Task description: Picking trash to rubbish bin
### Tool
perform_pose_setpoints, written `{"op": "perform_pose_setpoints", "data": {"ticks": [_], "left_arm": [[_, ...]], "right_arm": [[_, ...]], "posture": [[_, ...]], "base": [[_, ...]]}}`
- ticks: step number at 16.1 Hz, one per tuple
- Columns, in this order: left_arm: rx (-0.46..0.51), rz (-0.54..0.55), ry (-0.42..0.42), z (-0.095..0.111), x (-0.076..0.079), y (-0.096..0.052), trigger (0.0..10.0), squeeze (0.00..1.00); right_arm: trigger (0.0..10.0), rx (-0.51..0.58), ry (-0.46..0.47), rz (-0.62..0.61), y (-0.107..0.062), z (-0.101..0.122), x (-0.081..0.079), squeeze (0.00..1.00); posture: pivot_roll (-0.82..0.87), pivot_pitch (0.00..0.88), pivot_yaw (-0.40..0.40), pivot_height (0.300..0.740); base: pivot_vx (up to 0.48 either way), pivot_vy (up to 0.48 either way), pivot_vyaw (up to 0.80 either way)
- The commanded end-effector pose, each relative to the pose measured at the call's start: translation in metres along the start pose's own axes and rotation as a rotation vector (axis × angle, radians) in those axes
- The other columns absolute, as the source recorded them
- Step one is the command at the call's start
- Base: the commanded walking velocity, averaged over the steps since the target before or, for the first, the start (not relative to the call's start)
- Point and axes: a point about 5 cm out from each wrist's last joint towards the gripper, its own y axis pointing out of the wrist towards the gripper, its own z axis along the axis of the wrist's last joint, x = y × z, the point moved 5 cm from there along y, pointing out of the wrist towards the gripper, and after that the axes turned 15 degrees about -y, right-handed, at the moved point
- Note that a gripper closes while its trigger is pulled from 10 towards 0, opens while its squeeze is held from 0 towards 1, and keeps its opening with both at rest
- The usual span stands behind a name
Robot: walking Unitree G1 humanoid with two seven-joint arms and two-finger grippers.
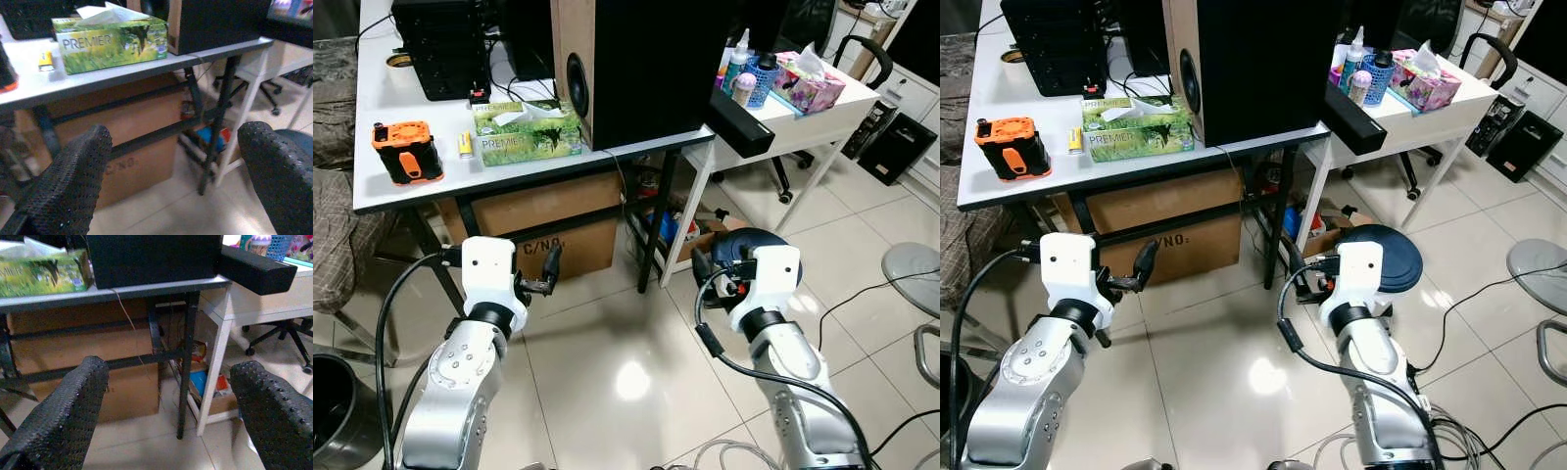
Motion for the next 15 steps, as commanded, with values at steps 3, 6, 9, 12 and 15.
{"op": "perform_pose_setpoints", "data": {"ticks": [3,6,9,12,15], "left_arm": [[0.015,-0.004,0.052,0.007,0.005,-0.001,10.0,0.00],[0.013,0.002,0.088,0.009,0.007,-0.001,10.0,0.00],[0.013,0.000,0.086,0.010,0.008,-0.002,10.0,0.00],[0.010,-0.008,0.102,0.011,0.009,-0.002,10.0,0.00],[0.011,-0.002,0.104,0.013,0.008,-0.004,10.0,0.00]], "right_arm": [[10.0,-0.030,-0.051,0.053,-0.003,-0.004,-0.008,0.00],[10.0,-0.039,-0.046,0.077,0.001,-0.005,-0.011,0.00],[10.0,-0.034,-0.063,0.102,0.004,-0.003,-0.015,0.00],[10.0,-0.017,-0.080,0.167,0.003,0.001,-0.023,0.00],[10.0,-0.013,-0.083,0.181,0.003,0.002,-0.026,0.00]], "posture": [[-0.03,0.042,-0.068,0.740],[-0.01,0.040,-0.085,0.740],[-0.01,0.044,-0.089,0.740],[0.00,0.047,-0.085,0.740],[0.00,0.047,-0.084,0.740]], "base": [[0.000,0.000,0.00],[0.000,0.000,0.00],[0.000,0.364,0.00],[0.000,0.399,0.27],[0.000,0.400,0.80]]}}
